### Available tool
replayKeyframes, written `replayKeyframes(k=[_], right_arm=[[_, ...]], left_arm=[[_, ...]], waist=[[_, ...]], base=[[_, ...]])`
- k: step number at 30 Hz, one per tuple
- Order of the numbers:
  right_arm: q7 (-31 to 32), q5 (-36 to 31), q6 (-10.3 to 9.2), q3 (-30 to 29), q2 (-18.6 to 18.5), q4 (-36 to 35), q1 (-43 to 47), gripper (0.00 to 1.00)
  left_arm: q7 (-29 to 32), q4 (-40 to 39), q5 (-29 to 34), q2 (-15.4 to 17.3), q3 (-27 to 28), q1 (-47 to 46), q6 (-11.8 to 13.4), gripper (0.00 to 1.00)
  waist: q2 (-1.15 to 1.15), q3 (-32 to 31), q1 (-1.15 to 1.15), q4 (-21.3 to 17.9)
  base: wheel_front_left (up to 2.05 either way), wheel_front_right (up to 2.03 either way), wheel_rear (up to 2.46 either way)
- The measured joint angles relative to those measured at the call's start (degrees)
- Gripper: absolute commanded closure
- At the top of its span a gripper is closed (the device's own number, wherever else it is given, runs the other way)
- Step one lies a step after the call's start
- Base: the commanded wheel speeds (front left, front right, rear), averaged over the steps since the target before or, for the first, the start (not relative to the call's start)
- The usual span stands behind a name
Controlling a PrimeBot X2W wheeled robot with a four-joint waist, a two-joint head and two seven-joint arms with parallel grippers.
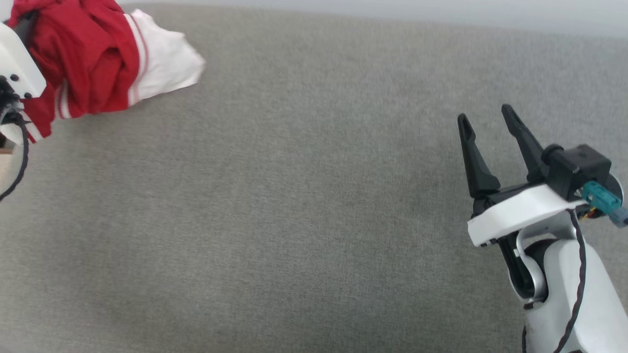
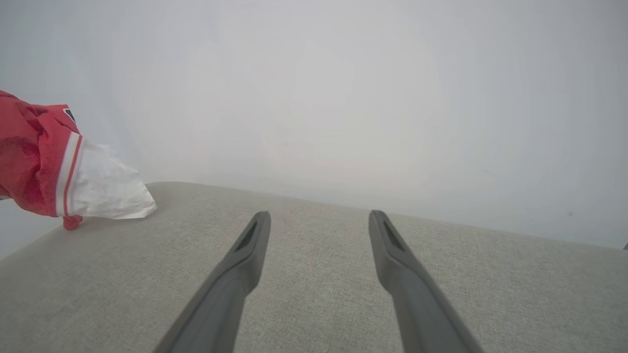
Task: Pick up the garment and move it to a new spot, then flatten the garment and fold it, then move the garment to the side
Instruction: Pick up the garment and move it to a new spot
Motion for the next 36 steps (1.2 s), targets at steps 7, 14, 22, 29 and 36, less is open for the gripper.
replayKeyframes(k=[7,14,22,29,36], right_arm=[[-1.2,0.6,0.00,-1.1,1.0,0.7,2.2,0.00],[-2.2,1.2,0.00,-2.7,1.5,0.6,3.7,0.00],[-2.8,1.4,0.00,-5.4,1.8,0.1,5.4,0.00],[-3.7,1.7,0.00,-7.0,2.1,-0.1,6.4,0.00],[-4.7,2.3,0.00,-7.2,2.2,0.2,6.5,0.00]], left_arm=[[2.5,-8.2,-0.6,3.7,-3.1,0.0,0.0,1.00],[7.0,-17.6,-2.4,6.8,-3.8,0.9,0.1,1.00],[12.9,-33.3,-4.5,8.1,-4.2,5.1,4.2,1.00],[18.0,-48.2,-6.1,8.1,-6.1,8.8,9.0,1.00],[21.7,-56.7,-6.3,6.4,-10.7,14.2,12.6,1.00]], waist=[[0.00,-5.2,0.00,1.1],[0.00,-8.1,0.00,0.2],[0.00,-9.0,0.00,-4.2],[0.00,-8.9,0.00,-9.5],[0.00,-7.6,0.00,-14.7]], base=[[0.00,0.00,0.00],[0.00,0.00,0.00],[0.00,0.00,0.00],[0.00,0.00,0.00],[0.00,0.00,0.00]])
